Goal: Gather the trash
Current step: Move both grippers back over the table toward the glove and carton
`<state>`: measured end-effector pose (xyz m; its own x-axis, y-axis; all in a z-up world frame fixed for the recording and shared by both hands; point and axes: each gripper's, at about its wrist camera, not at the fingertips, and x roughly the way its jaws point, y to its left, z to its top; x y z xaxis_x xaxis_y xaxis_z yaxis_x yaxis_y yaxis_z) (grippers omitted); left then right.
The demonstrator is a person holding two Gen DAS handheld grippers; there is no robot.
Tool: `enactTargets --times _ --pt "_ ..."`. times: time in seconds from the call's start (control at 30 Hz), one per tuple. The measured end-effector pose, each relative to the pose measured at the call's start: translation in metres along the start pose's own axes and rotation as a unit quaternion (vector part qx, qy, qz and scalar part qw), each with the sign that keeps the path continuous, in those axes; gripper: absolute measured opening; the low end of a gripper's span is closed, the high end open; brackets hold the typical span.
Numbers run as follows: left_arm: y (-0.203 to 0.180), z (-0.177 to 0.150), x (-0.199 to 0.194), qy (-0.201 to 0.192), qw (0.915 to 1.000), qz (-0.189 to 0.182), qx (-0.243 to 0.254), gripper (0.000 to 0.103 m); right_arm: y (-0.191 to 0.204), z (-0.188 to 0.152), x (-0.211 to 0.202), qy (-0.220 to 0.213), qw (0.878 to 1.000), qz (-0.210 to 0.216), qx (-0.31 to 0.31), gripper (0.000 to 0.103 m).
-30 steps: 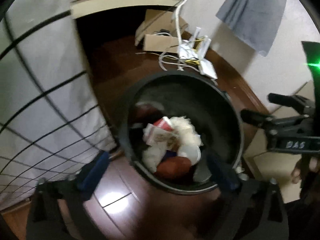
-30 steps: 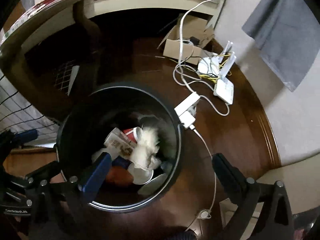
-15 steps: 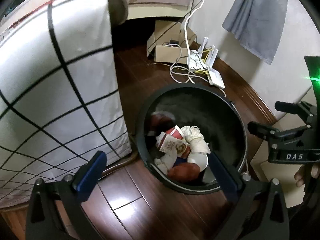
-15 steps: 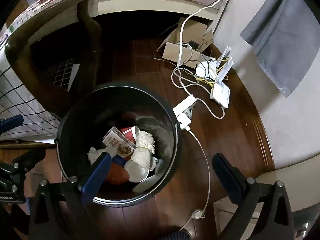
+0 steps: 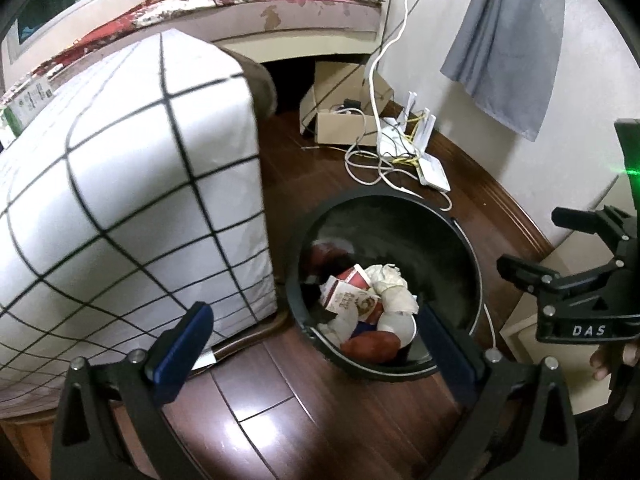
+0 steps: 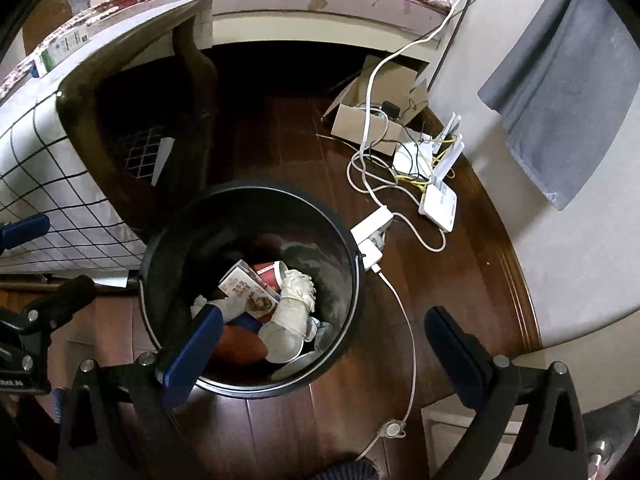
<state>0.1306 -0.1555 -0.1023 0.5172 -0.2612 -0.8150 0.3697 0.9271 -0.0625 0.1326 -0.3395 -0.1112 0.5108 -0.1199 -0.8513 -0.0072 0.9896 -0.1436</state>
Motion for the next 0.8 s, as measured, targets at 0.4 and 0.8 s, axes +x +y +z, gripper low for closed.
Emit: enactTargets --times 0.4,0.8 --pt "0.016 -0.003 -0.027 -0.018 0.9997 0.016 -0.007 0.102 0.014 0.002 -0.028 -0.025 1.0 0.008 -0.012 0.102" --pt "0.038 0.007 -0.067 -0.058 0.9977 0.032 -0.015 0.102 0.04 0.024 -0.064 -0.072 0.997 0.025 -0.031 0.102"
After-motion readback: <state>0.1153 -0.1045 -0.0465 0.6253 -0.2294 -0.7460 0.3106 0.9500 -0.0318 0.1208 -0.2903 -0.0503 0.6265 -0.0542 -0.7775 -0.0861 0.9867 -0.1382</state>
